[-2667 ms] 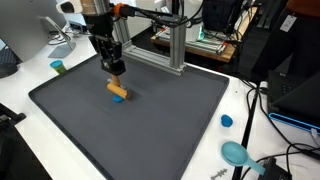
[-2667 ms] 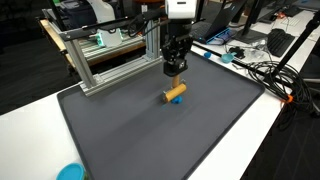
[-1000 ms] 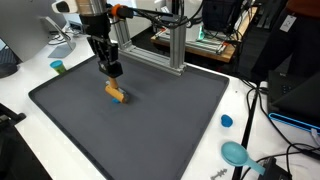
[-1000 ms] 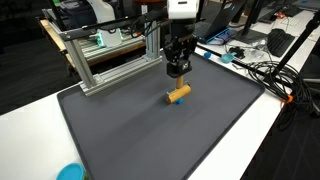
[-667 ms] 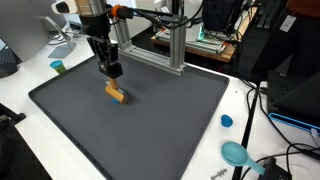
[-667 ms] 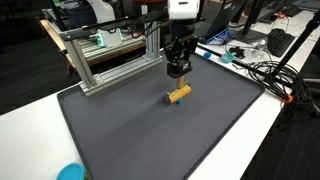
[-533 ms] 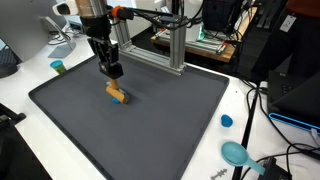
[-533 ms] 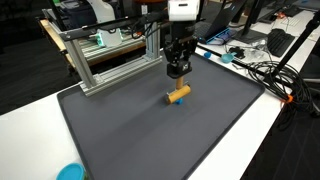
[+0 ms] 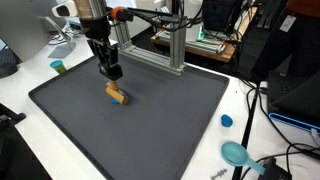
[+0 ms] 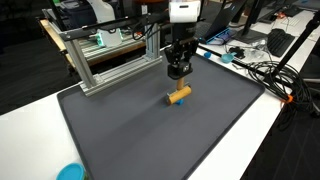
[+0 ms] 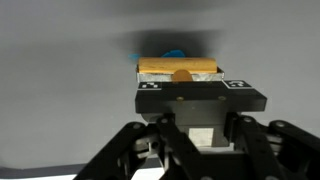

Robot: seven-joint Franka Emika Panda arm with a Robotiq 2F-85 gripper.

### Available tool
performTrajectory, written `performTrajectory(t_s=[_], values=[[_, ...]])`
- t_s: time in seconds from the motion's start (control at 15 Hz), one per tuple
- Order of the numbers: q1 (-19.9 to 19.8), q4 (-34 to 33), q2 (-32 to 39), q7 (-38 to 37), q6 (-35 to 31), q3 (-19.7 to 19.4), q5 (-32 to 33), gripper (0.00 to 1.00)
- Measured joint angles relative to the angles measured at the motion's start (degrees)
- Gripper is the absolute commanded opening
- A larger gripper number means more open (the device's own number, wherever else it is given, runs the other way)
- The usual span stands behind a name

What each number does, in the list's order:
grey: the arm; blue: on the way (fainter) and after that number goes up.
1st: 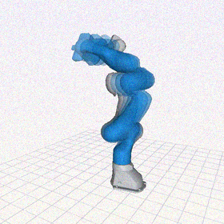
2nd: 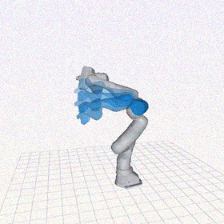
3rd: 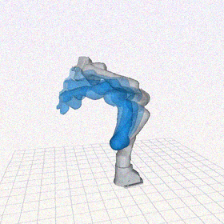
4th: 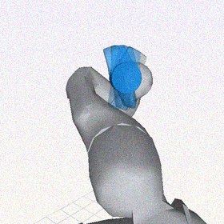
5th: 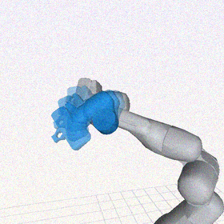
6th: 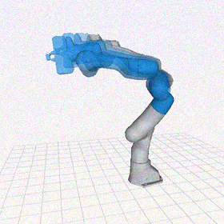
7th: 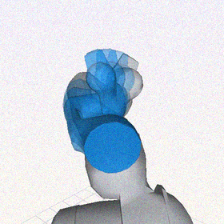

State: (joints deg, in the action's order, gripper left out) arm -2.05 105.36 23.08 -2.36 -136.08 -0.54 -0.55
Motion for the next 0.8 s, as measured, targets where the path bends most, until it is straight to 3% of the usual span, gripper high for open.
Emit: performTrajectory(t_s=[0.33,0.4,0.47,0.53,0.8], values=[[0.1,-2.2,1.7,-0.6,0.6,-0.1,0.1,0.22],[0.2,-2.8,1.9,-0.8,1.8,-0.4,0.6,0.47],[0.3,-3.0,1.9,-0.9,2.0,-0.4,0.6,0.47],[0.3,-3.0,1.9,-0.9,2.0,-0.4,0.6,0.22],[0.3,-3.0,1.9,-0.9,1.8,-0.3,0.5,0.22]])
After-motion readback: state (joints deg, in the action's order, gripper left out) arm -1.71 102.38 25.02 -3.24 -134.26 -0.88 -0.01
